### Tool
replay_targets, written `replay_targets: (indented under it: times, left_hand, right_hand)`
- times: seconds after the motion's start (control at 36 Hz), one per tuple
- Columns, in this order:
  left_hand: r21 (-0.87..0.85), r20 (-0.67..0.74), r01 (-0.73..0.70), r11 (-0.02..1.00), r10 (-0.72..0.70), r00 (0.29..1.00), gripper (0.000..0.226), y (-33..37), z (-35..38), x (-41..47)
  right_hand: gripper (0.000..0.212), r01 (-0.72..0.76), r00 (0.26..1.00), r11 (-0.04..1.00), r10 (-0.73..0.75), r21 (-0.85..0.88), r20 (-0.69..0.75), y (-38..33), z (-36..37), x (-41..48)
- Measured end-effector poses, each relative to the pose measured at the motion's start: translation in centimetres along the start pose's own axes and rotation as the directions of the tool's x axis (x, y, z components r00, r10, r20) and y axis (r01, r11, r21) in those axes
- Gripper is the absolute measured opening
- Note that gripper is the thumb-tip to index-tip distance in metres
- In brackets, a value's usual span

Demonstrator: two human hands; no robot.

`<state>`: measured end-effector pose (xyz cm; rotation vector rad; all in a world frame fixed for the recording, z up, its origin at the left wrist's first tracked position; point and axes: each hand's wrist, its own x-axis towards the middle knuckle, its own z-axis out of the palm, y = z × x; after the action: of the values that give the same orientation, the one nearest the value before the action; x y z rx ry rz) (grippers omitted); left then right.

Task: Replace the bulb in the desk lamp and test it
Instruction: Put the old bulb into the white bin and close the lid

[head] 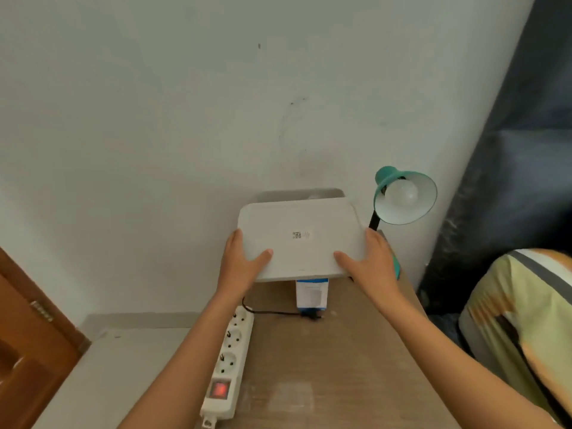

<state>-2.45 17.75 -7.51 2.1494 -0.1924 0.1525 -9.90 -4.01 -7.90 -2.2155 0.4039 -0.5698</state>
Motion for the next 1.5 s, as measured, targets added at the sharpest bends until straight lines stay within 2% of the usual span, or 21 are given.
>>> replay_targets:
  times: [0.08,0.25,0.33,0.5,0.67,0.89,1.14,1.31,1.42,1.5]
  left_hand:
    - [0.012,0.014,0.007,1.0,-0.007,1.0,0.055,-0.2,0.0,4.2]
    - [0.037,0.057,0.016,0.999,-0.018,0.998,0.066,-0.2,1.9,10.5]
    - [0.047,0.086,0.029,0.998,-0.033,0.996,0.062,-0.8,3.3,13.0]
    - [0.164,0.087,0.026,0.986,-0.041,0.995,0.061,-2.5,6.0,15.6]
    - [0.275,0.004,-0.012,0.961,0.012,1.0,0.062,-2.9,6.9,16.7]
    - [0.256,0.024,-0.042,0.966,0.037,0.999,0.054,-3.3,7.2,17.0]
    - [0.244,0.042,-0.031,0.969,0.022,0.999,0.059,-3.0,7.0,16.8]
    - [0.223,0.067,-0.027,0.974,0.013,0.998,0.048,-2.5,5.7,16.2]
    - [0.185,0.036,-0.027,0.982,0.021,0.999,0.043,-1.5,3.8,14.5]
    - [0.212,0.011,-0.043,0.976,0.041,0.999,0.05,-0.7,2.1,12.3]
  right_hand:
    - [0.057,-0.022,0.999,1.0,0.022,0.016,0.034,-0.5,1.5,3.7]
    - [0.053,-0.067,0.994,0.997,0.071,-0.041,0.079,0.0,3.5,10.0]
    - [0.053,-0.085,0.992,0.994,0.091,-0.063,0.089,0.6,4.2,12.2]
    - [0.048,-0.098,0.986,0.986,0.115,-0.136,0.121,1.9,5.8,14.9]
    - [0.056,-0.093,0.987,0.977,0.117,-0.192,0.115,2.0,6.5,16.3]
    - [0.067,-0.137,0.978,0.968,0.165,-0.213,0.124,2.2,6.7,16.2]
    - [0.063,-0.111,0.983,0.97,0.14,-0.216,0.121,2.1,6.7,15.8]
    - [0.058,-0.151,0.964,0.964,0.193,-0.218,0.185,1.6,5.7,15.7]
    - [0.052,-0.132,0.97,0.97,0.169,-0.204,0.177,0.4,4.6,14.7]
    - [0.044,-0.081,0.979,0.983,0.109,-0.163,0.171,-1.2,3.9,13.0]
